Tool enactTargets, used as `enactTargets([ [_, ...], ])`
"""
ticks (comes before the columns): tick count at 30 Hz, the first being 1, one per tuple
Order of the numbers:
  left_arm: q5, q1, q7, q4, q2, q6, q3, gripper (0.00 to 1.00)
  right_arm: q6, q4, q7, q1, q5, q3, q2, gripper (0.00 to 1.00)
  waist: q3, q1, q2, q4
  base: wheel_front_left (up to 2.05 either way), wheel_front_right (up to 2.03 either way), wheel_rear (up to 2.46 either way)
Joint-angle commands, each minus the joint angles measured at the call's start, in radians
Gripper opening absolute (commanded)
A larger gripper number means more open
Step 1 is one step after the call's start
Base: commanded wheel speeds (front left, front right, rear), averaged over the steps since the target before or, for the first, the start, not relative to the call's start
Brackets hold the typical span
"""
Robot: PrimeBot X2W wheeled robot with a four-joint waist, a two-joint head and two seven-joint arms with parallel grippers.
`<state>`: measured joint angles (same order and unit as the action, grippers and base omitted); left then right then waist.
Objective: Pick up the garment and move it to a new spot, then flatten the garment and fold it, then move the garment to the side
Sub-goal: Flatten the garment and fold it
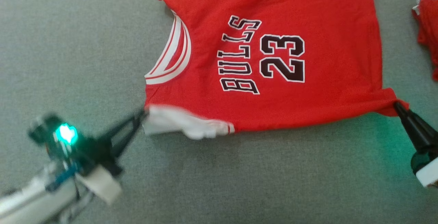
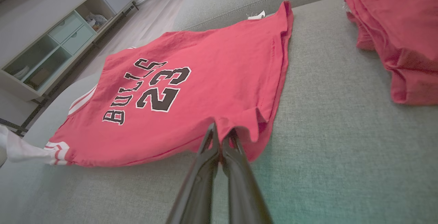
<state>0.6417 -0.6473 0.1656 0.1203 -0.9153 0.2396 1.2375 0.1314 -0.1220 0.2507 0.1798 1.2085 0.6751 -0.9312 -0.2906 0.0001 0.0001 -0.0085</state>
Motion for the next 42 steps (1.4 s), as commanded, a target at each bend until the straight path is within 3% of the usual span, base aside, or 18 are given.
enactTargets([
  [1, -0.015, -0.059, -0.004, 0.008, -0.041, -0.009, -0.058, 0.0, -0.001, 0.017, 0.011, 0.017, 0.009, -0.009, -0.039, 0.0, -0.02, -0.0001, -0.0001, -0.002, 0.0, 0.0, 0.0],
  [13, -0.142, -0.448, -0.073, -0.166, 0.061, -0.171, -0.129, 0.0, -0.001, -0.035, -0.013, 0.219, 0.021, 0.027, -0.009, 0.0, -0.143, -0.0001, -0.0001, -0.034, 0.0, 0.0, 0.0],
  [20, -0.16, -0.532, -0.069, -0.31, 0.121, -0.22, -0.127, 0.0, -0.001, -0.106, -0.03, 0.343, 0.018, 0.087, 0.044, 0.0, -0.187, -0.0001, -0.0001, -0.056, 0.0, 0.0, 0.0],
  [21, -0.159, -0.533, -0.061, -0.327, 0.129, -0.218, -0.128, 0.0, -0.001, -0.118, -0.032, 0.354, 0.019, 0.098, 0.05, 0.0, -0.189, -0.0001, -0.0001, -0.057, 0.0, 0.0, 0.0],
  [22, -0.157, -0.531, -0.054, -0.344, 0.135, -0.213, -0.13, 0.33, -0.001, -0.133, -0.032, 0.364, 0.018, 0.108, 0.055, 0.07, -0.19, -0.0001, -0.0001, -0.059, 0.0, 0.0, 0.0],
  [23, -0.154, -0.527, -0.044, -0.358, 0.142, -0.203, -0.134, 0.9, -0.001, -0.15, -0.03, 0.372, 0.018, 0.116, 0.061, 0.48, -0.189, -0.0001, -0.0001, -0.06, 0.0, 0.0, 0.0],
  [24, -0.147, -0.519, -0.033, -0.37, 0.148, -0.19, -0.14, 1.0, -0.001, -0.164, -0.026, 0.379, 0.018, 0.122, 0.067, 1.0, -0.188, -0.0001, -0.0001, -0.062, 0.0, 0.0, 0.0],
  [29, -0.077, -0.415, 0.018, -0.378, 0.156, -0.1, -0.178, 1.0, -0.001, -0.213, -0.003, 0.384, 0.013, 0.144, 0.071, 1.0, -0.159, -0.0001, -0.0001, -0.07, 0.0, 0.0, 0.0],
  [30, -0.077, -0.415, 0.018, -0.378, 0.156, -0.1, -0.178, 1.0, -0.001, -0.213, -0.003, 0.384, 0.013, 0.144, 0.071, 1.0, -0.159, -0.0001, -0.0001, -0.07, 0.0, 0.0, 0.0],
  [34, 0.021, -0.264, 0.049, -0.324, 0.152, -0.021, -0.211, 1.0, -0.001, -0.23, 0.009, 0.365, 0.002, 0.131, 0.068, 1.0, -0.134, -0.0001, -0.0001, -0.074, 0.0, 0.0, 0.0],
  [38, 0.118, -0.105, 0.072, -0.272, 0.166, 0.037, -0.236, 1.0, -0.001, -0.222, 0.01, 0.331, -0.021, 0.061, 0.091, 1.0, -0.12, -0.0001, -0.0001, -0.078, 0.0, 0.0, 0.0],
  [42, 0.168, -0.002, 0.085, -0.271, 0.193, 0.069, -0.252, 1.0, -0.001, -0.208, 0.011, 0.282, -0.052, -0.005, 0.119, 1.0, -0.115, -0.0001, -0.0001, -0.079, 0.0, 0.0, 0.0],
])
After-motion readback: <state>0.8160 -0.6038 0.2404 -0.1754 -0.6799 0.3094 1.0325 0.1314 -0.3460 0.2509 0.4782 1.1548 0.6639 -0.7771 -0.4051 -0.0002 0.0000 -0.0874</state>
